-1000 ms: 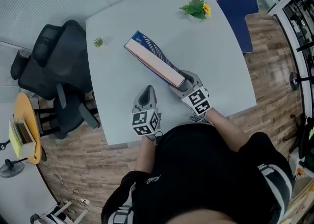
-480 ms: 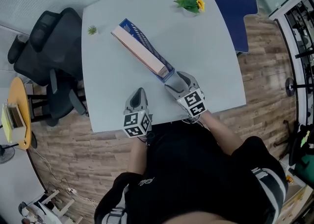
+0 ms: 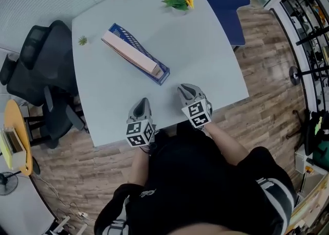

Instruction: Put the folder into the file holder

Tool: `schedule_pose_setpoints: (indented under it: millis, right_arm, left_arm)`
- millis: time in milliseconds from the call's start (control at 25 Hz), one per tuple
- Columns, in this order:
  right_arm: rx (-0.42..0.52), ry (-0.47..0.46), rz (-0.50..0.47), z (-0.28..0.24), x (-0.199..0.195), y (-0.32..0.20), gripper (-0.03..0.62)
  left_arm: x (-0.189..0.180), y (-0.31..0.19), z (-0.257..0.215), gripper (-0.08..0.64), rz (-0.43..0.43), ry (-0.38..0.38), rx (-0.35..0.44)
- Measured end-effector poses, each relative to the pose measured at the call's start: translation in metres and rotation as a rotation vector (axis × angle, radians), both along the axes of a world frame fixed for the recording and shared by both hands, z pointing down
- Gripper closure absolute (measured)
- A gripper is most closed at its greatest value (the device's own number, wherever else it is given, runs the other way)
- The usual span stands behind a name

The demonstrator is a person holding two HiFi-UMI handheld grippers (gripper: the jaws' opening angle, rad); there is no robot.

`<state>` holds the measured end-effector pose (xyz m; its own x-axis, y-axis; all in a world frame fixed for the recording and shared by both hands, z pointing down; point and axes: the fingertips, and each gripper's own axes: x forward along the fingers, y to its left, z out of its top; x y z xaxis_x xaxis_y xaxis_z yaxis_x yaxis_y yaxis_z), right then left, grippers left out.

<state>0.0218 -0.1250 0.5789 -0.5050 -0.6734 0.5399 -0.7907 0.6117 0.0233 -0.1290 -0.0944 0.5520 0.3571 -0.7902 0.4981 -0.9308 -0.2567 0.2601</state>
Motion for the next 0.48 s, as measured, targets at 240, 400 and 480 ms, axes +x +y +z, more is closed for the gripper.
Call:
schedule_pose_setpoints:
  millis: [240, 400, 480]
  right_arm:
    - [0.004, 0.042, 0.136, -0.010, -0.021, 0.042, 0.588]
    - [0.020, -0.028, 0.248, -0.024, -0.048, 0.071, 0.588]
    - [0.045, -0.029, 0.290, -0.037, -0.049, 0.092, 0.588]
  left_arm:
    - [-0.018, 0.020, -0.009, 0.561, 0.141, 0.024, 0.020]
    - [-0.038, 0.043, -0.008, 0.561, 0.229, 0.035, 0.019]
    - [-0.036, 0.060, -0.012, 0.561, 0.272, 0.038, 0.025]
